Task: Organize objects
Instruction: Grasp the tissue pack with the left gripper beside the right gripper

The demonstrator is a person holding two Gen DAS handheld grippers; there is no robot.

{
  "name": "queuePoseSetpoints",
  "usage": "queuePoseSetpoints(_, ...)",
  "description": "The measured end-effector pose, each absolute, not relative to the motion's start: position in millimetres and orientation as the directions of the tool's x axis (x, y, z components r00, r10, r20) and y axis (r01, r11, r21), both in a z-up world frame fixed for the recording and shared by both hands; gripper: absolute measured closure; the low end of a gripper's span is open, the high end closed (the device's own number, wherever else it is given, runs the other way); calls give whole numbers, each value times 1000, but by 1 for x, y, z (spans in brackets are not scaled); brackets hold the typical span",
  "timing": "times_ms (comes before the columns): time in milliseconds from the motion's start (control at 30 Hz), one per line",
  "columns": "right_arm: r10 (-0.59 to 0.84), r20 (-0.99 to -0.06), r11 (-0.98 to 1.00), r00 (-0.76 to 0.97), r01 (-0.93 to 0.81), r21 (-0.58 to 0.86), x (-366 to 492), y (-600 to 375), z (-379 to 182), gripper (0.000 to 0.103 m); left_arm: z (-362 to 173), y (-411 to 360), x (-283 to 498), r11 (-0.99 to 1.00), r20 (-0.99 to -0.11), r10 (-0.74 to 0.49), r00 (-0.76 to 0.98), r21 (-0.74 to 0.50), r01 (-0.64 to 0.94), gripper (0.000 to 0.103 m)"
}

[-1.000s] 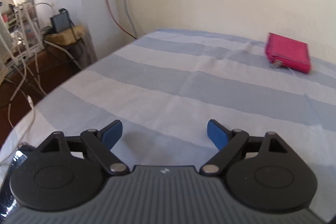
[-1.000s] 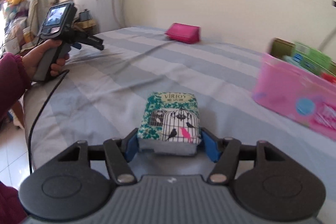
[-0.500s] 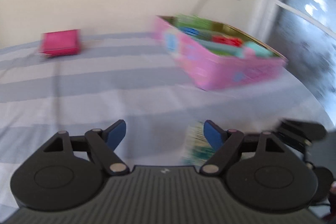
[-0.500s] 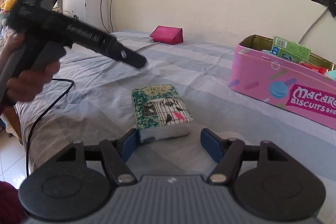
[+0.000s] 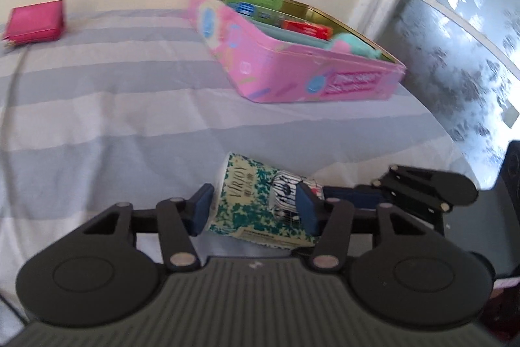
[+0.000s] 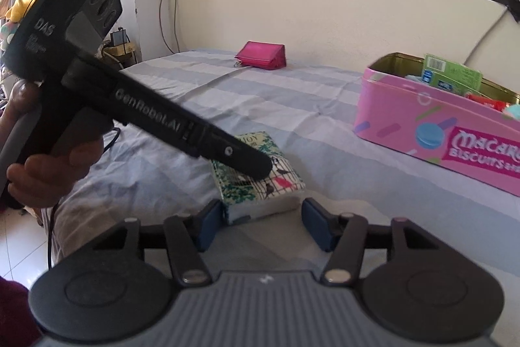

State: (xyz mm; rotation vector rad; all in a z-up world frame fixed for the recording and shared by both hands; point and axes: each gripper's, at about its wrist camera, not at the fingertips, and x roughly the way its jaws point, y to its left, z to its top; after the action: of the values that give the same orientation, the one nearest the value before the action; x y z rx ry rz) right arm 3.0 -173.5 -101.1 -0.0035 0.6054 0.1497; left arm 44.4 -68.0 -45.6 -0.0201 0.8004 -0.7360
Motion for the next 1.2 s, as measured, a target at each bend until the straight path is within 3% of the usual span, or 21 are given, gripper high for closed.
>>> queuePoseSetpoints(300, 33, -557, 998, 830, 4, 66, -37, -226, -103, 46, -47, -140, 36, 719, -653, -630, 420, -289, 632, 45)
queuePoseSetpoints(733, -181, -539, 964, 823, 258, 71, -87, -299, -115, 46, -40, -246, 28, 675, -685, -617, 388, -206, 709, 44)
queuePoseSetpoints(1200, -153, -507, 964, 848, 241, 112, -87, -298, -120, 38, -37, -249, 25, 689, -680, -602, 419, -176, 703, 42)
